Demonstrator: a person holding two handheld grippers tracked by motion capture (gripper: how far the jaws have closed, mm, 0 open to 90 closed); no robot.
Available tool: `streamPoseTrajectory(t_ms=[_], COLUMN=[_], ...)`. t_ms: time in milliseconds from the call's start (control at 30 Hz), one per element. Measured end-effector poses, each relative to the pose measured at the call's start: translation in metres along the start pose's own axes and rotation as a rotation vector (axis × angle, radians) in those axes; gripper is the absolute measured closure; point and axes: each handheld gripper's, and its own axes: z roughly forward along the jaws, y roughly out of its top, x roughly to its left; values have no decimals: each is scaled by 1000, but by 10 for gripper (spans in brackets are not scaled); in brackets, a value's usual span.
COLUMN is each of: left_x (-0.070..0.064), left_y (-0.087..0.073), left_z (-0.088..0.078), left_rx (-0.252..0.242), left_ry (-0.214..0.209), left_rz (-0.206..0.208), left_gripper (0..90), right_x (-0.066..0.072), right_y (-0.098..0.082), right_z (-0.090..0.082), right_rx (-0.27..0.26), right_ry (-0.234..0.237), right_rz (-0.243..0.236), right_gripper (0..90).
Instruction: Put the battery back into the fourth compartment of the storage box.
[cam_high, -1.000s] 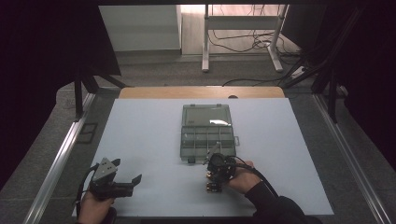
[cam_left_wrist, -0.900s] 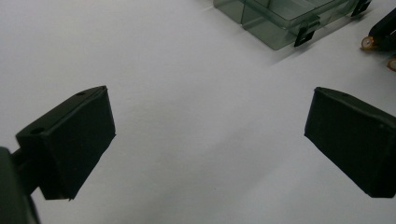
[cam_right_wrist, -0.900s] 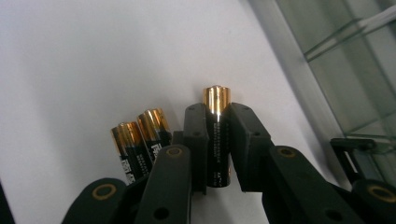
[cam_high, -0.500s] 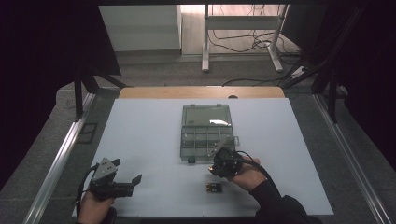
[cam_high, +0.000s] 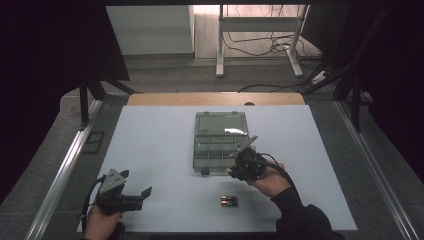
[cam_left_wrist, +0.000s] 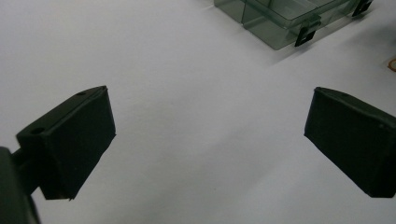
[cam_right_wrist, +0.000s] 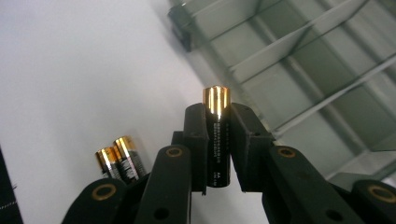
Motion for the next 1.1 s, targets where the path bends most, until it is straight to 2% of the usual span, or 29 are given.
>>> streamPoseTrajectory(t_ms=[300,600,1100], left_x=[0,0,0], left_y=[0,0,0], left_z=[0,0,1], left_rx=[1,3,7], left_ry=[0,0,-1], left_rz=[-1,-1,1], left_gripper=[25,26,28], right_x=[-17,-35,-64], right_y=[6,14,20], right_z=[-7,-15,-9], right_rx=[-35,-70,-84], right_ry=[-25,-72,-152], right_rz=[45,81,129], right_gripper=[764,764,764])
